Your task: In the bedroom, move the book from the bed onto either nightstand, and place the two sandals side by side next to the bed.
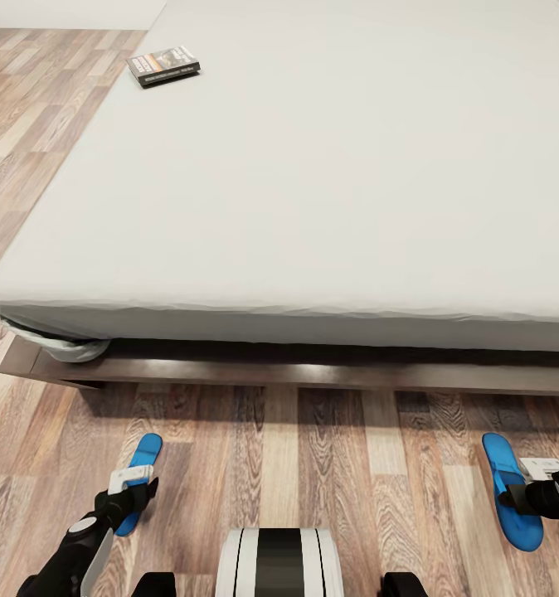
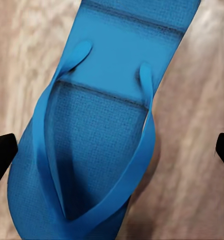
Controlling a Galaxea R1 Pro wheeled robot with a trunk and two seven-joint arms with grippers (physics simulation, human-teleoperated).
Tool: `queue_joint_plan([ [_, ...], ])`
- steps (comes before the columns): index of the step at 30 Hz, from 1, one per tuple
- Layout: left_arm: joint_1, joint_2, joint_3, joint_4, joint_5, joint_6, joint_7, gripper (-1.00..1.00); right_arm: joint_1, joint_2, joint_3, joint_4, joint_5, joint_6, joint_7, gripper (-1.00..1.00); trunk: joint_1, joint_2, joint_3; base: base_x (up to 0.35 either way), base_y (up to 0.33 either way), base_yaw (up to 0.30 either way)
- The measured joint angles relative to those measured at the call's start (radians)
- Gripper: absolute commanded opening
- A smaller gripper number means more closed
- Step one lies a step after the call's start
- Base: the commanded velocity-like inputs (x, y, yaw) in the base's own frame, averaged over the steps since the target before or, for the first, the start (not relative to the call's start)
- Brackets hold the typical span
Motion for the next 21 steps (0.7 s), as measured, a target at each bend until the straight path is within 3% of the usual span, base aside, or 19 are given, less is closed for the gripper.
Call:
queue_joint_plan([
  [14, 0.002, -0.001, -0.001, -0.034, 0.001, -0.003, -0.001, 1.0, 0.0, 0.0, 0.0, 0.0, 0.0, 0.0, 0.0, -1.0, 0.0, 0.0, 0.0, 0.0, 0.0, 0.0],
  [21, 0.003, -0.001, -0.002, -0.036, 0.001, -0.078, -0.002, 1.0, 0.0, 0.0, 0.0, 0.0, 0.0, 0.0, 0.0, -1.0, 0.0, 0.0, 0.0, 0.0, 0.0, 0.0],
])
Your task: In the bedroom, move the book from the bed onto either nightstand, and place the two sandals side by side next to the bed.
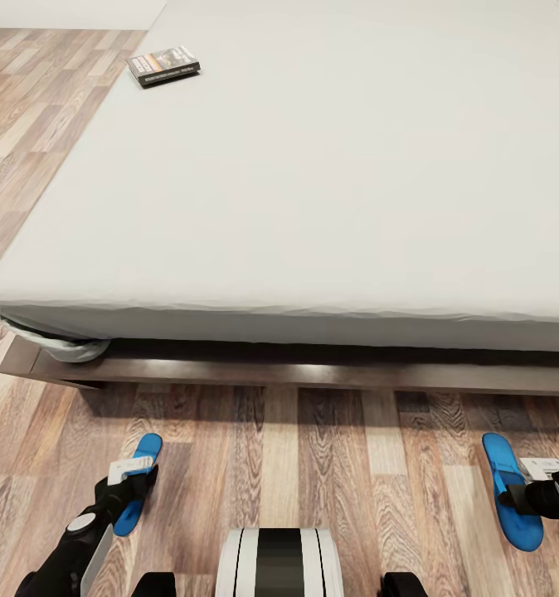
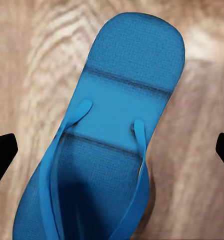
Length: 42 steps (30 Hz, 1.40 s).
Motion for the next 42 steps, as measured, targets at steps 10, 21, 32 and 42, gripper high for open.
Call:
queue_joint_plan([
  [10, 0.0, 0.0, 0.001, 0.026, 0.002, -0.116, -0.005, 1.0, 0.0, 0.0, 0.0, 0.004, 0.0, 0.0, 0.0, -1.0, 0.0, 0.0, 0.0, 0.0, 0.0, 0.0],
  [21, 0.0, 0.002, 0.003, 0.114, 0.003, -0.264, -0.003, 1.0, 0.0, 0.0, 0.0, 0.006, -0.002, 0.0, 0.0, -1.0, 0.0, 0.0, 0.0, 0.0, 0.0, 0.0],
  [32, 0.0, 0.002, 0.003, 0.133, 0.001, -0.268, -0.002, 1.0, 0.0, 0.002, 0.0, 0.006, -0.002, 0.0, 0.0, -1.0, 0.0, 0.0, 0.0, 0.0, 0.0, 0.0],
  [42, 0.0, 0.002, 0.003, 0.137, 0.001, -0.268, -0.002, 1.0, 0.0, 0.002, 0.0, 0.006, -0.001, 0.0, 0.0, -1.0, 0.0, 0.0, 0.0, 0.0, 0.122, 0.0],
])
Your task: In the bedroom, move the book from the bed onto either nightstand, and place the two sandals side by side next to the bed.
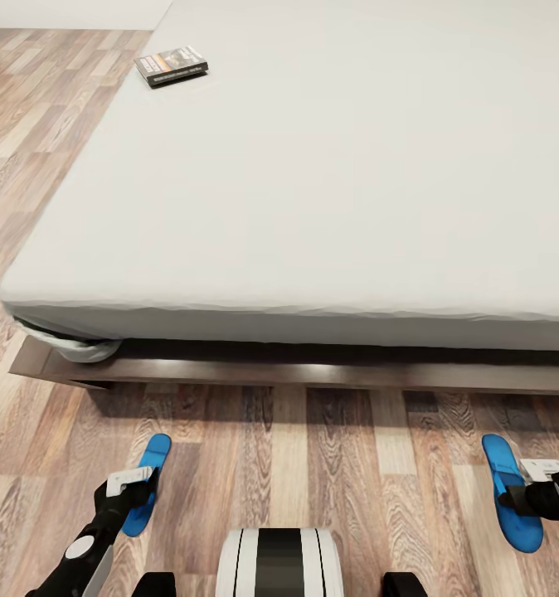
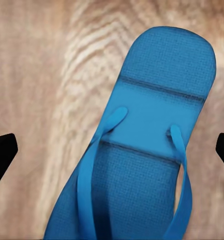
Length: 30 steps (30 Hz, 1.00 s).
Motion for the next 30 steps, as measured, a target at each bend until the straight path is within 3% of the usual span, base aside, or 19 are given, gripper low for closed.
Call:
queue_joint_plan([
  [9, 0.0, 0.0, 0.0, 0.0, 0.0, 0.0, 0.0, 1.0, 0.0, 0.0, 0.0, 0.0, 0.0, 0.0, 0.0, -1.0, 0.0, 0.0, 0.0, 0.0, 0.04, 0.0],
  [25, 0.0, 0.0, 0.0, -0.001, 0.0, 0.0, 0.0, 1.0, 0.0, 0.0, 0.0, 0.002, -0.001, -0.002, 0.001, -1.0, 0.0, 0.0, 0.0, 0.0, 0.284, 0.0],
  [30, 0.0, 0.0, 0.0, 0.0, 0.0, 0.0, 0.0, 1.0, 0.0, 0.0, 0.0, 0.001, -0.001, -0.001, 0.001, -1.0, 0.0, 0.0, 0.0, 0.0, 0.077, 0.0],
])
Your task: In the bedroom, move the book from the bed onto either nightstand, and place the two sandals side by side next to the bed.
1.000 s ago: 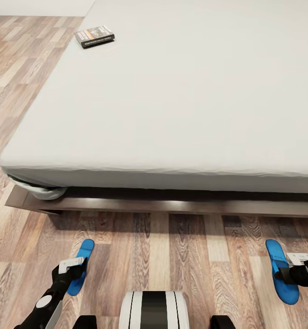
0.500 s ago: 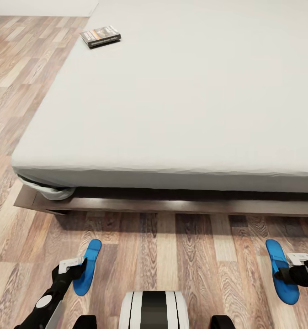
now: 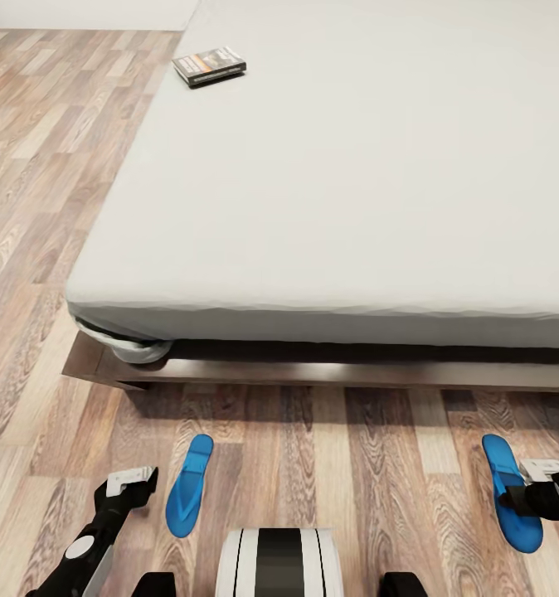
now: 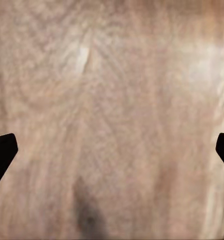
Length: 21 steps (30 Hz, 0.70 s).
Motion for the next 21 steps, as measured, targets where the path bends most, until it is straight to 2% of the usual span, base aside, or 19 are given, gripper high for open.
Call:
queue_joint_plan([
  [6, 0.0, 0.0, 0.0, 0.001, 0.001, 0.0, 0.0, 1.0, 0.0, 0.0, 0.001, 0.0, 0.0, 0.0, 0.0, -1.0, 0.0, 0.0, 0.0, 0.0, 0.06, 0.0],
  [21, 0.0, 0.0, 0.0, 0.013, 0.001, 0.0, 0.0, 1.0, 0.0, 0.0, 0.002, 0.001, -0.001, -0.001, 0.0, -1.0, 0.0, 0.0, 0.0, 0.0, 0.266, 0.0],
])
